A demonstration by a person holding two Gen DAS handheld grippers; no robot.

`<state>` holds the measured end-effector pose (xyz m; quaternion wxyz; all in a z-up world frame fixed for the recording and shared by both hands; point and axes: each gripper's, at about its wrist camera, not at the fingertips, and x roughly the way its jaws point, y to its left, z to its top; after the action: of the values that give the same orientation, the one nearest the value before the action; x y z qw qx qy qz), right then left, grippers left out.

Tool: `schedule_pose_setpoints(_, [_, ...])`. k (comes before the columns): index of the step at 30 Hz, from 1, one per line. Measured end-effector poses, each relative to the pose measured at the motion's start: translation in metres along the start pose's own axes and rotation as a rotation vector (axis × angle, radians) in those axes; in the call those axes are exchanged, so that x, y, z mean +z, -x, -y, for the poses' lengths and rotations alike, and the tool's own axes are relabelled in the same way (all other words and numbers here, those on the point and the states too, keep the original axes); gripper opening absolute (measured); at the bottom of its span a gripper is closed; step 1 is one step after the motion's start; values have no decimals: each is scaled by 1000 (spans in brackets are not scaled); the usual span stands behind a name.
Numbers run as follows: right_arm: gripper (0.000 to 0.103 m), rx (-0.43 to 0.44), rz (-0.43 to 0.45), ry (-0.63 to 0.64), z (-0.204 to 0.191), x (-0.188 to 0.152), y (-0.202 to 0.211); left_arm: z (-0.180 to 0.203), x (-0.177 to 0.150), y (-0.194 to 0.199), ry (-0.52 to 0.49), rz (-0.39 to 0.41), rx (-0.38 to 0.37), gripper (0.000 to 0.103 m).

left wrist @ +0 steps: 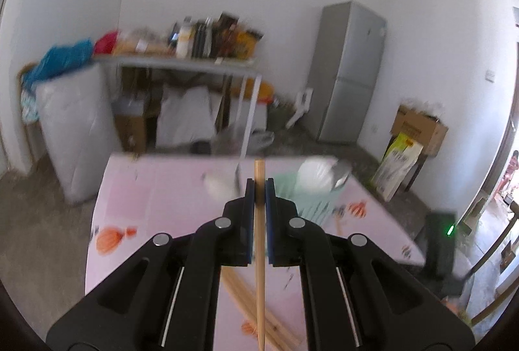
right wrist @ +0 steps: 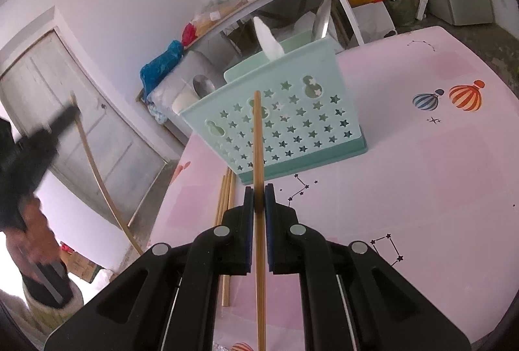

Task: Organize utensils
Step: 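Lift the chopstick and lower it into the caddy with the left tool while the right tool lifts its chopstick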

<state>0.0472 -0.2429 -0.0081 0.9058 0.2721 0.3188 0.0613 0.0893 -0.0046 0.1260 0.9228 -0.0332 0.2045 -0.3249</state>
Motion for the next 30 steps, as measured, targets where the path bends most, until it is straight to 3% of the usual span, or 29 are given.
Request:
schedule_pose_setpoints(6, [7, 6, 7, -10, 2, 0, 1, 26, 65, -5, -35, 170, -44, 5])
schedule_pose_setpoints(12, [7, 14, 12, -23, 6, 0, 3, 43, 120, -30, 28, 308, -75, 5])
schedule_pose_setpoints(17, [7, 17, 14, -35, 11, 2, 4, 60, 130, -66, 33, 361, -34, 5])
schedule_pose_setpoints(22, [7, 22, 9, -46, 14, 0, 2, 68, 102, -111, 8, 355, 44, 5])
schedule_pose_setpoints(26, [7, 21, 1, -47, 13, -1, 1, 54, 68, -150, 44, 192, 71, 5])
schedule_pose_setpoints(30, [7, 18, 1, -43, 12, -1, 2, 36, 46, -142, 100, 149, 63, 7])
